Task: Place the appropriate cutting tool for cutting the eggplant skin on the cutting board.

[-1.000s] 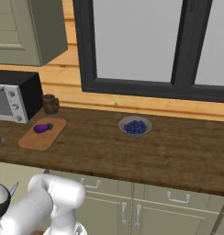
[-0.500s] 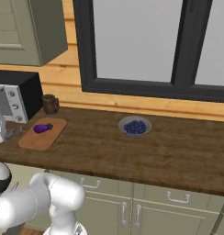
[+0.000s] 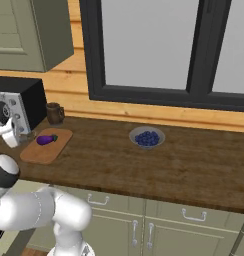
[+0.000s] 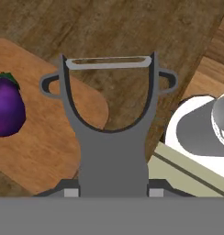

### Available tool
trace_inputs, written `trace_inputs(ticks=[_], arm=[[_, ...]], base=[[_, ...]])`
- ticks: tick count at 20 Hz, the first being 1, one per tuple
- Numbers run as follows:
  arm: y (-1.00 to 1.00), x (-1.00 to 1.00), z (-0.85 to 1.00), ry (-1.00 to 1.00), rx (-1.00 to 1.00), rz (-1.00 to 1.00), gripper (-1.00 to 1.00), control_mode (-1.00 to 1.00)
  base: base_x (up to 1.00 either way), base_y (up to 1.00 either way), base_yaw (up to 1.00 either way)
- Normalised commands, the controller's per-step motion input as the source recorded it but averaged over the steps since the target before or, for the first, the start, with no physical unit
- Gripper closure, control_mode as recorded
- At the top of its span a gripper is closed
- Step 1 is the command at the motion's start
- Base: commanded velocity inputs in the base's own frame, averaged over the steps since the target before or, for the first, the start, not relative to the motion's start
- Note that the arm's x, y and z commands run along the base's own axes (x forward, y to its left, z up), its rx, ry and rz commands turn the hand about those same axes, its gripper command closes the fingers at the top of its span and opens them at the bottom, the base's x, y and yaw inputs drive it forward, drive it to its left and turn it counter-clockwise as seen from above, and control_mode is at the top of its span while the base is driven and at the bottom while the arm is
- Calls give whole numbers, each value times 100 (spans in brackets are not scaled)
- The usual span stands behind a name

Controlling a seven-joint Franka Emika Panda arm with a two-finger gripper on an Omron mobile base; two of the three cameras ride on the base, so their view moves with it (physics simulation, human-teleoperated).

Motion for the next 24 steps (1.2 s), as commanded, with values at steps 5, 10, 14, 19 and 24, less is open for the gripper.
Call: trace_inputs(ticks=[5,10,14,19,24], arm=[[-9,52,-16,1,0,0,100,-100],[-2,54,-34,4,1,0,100,-100],[0,29,-35,1,1,0,100,-100],[0,10,-37,0,0,0,100,-100],[0,0,-36,0,0,0,100,-100]], base=[[0,0,0],[0,0,0],[0,0,0],[0,0,0],[0,0,0]])
